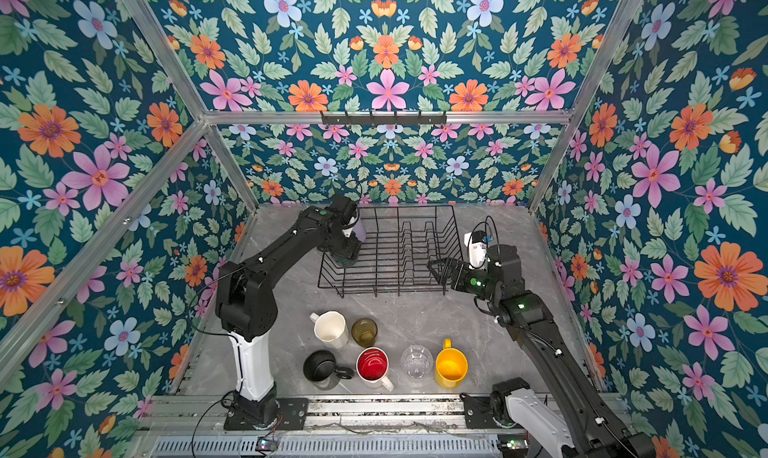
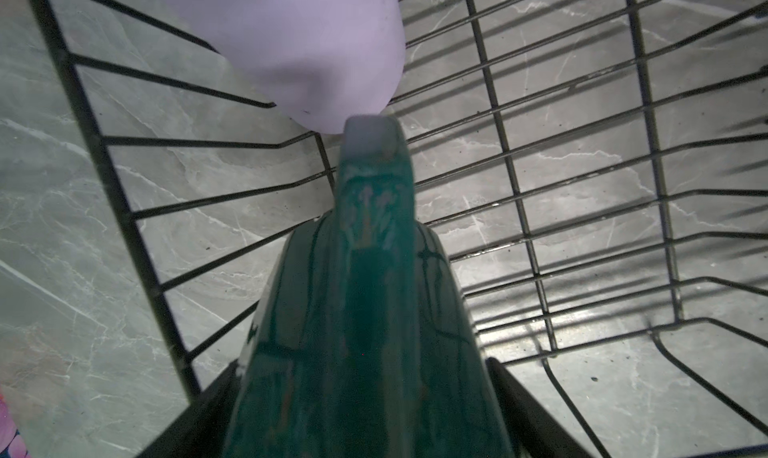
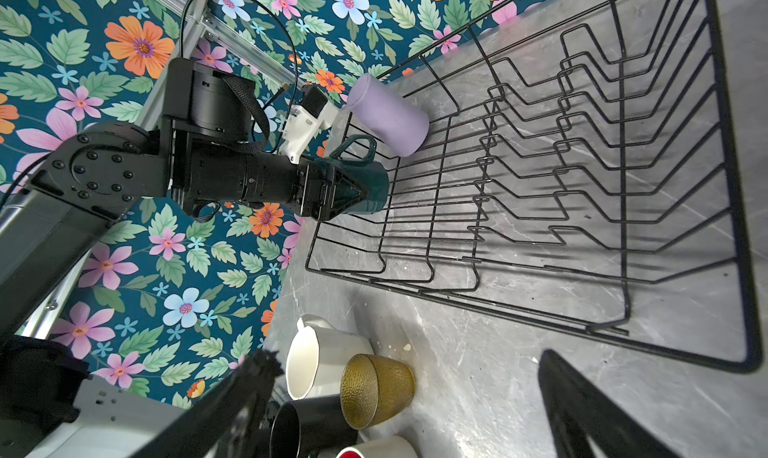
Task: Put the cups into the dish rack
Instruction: 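Lower the green mug upside down beside the lavender cup with the left gripper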
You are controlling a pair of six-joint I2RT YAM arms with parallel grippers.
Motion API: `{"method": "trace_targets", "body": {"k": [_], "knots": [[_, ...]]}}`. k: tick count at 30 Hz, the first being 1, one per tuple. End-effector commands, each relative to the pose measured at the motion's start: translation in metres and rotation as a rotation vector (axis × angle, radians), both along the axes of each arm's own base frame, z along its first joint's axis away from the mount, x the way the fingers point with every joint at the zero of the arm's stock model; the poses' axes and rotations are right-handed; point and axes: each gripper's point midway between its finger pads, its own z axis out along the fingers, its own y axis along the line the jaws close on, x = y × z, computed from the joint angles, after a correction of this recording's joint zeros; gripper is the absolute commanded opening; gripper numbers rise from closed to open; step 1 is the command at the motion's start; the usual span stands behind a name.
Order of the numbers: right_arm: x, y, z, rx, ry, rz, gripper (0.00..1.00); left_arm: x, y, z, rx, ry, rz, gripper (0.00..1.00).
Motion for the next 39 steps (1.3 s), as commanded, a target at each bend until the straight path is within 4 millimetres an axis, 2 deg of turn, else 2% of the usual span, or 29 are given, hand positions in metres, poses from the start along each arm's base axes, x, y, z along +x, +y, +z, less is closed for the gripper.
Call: {"method": "trace_targets", "body": {"k": [1, 15, 21, 25, 30, 36, 38, 39], "knots": [[0.001, -0.001, 0.001, -0.013, -0.017, 0.000, 0.99, 0.009, 0.000, 0.004, -0.027, -0.026, 0.031, 0.00], [0.001, -0.001, -0.001, -0.015, -0.012, -0.002, 0.99, 0.016, -0.004, -0.011, -0.069, -0.004, 0.060, 0.00], [0.000, -0.001, -0.002, -0.015, -0.009, 0.000, 0.99, 0.017, -0.006, -0.020, -0.074, 0.013, 0.068, 0.08], [-0.001, -0.001, -0.002, -0.015, -0.008, 0.000, 0.99, 0.018, -0.003, -0.028, -0.062, 0.026, 0.082, 0.18], [-0.001, -0.001, -0.003, -0.016, -0.006, 0.000, 0.99, 0.019, -0.004, -0.035, -0.063, 0.039, 0.088, 0.41], [-0.001, -0.001, -0.003, -0.016, -0.006, 0.001, 0.99, 0.019, -0.002, -0.039, -0.057, 0.042, 0.091, 0.62], [-0.001, -0.001, -0.003, -0.015, -0.005, 0.000, 0.99, 0.019, -0.002, -0.041, -0.055, 0.043, 0.091, 0.66], [-0.001, -0.001, -0.003, -0.014, -0.005, 0.000, 0.99, 0.019, -0.002, -0.042, -0.056, 0.046, 0.091, 0.73]]}}
